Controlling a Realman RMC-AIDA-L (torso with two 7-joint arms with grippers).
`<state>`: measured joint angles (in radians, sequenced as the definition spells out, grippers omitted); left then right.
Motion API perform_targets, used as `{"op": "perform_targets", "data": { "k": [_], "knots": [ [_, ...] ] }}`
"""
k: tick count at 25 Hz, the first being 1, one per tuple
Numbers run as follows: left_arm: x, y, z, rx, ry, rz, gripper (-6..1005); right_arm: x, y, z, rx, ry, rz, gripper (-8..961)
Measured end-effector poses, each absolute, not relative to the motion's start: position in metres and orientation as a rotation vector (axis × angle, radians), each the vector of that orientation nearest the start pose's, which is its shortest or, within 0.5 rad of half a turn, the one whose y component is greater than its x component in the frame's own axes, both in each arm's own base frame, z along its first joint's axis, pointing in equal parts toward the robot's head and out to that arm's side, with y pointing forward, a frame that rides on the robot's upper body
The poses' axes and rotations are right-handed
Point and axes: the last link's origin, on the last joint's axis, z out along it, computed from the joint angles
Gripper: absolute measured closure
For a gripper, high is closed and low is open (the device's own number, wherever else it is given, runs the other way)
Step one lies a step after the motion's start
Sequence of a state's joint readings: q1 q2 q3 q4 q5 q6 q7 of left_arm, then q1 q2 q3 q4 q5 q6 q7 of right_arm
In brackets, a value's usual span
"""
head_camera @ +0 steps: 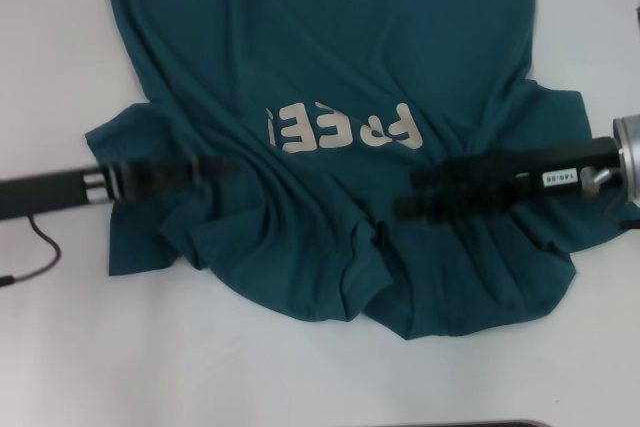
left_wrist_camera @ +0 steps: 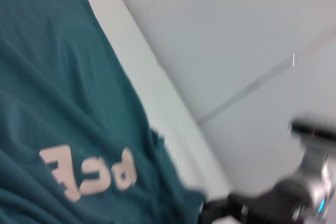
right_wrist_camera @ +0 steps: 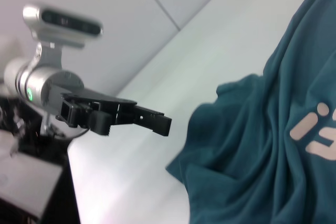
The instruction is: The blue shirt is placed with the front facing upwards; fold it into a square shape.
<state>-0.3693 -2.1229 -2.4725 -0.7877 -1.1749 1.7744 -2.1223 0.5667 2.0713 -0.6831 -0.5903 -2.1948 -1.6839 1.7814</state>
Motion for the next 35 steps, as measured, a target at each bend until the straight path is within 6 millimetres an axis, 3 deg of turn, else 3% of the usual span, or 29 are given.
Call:
{"op": "perform_targets", "data": {
  "k": [6, 12, 21, 35],
  "knots": [
    [-0.279, 0.276, 0.027, -2.242, -2.018, -1.125, 90, 0.258, 0.309, 0.001, -2.711, 1.519, 0.821, 15],
    [-0.300, 0.279, 0.026, -2.060, -2.158, -1.061, 91, 0.268, 0.311, 0.016, -2.551, 1.626, 0.942, 15],
    [-0.330, 0.283, 0.034, -1.889, -2.199, -0.994, 93, 0.280, 0.308, 0.020, -2.469, 1.673, 0.952, 15],
    [-0.345, 0.286, 0.031, -1.806, -2.213, -0.874, 104, 0.283, 0.310, 0.025, -2.438, 1.702, 0.947, 15]
  ]
}}
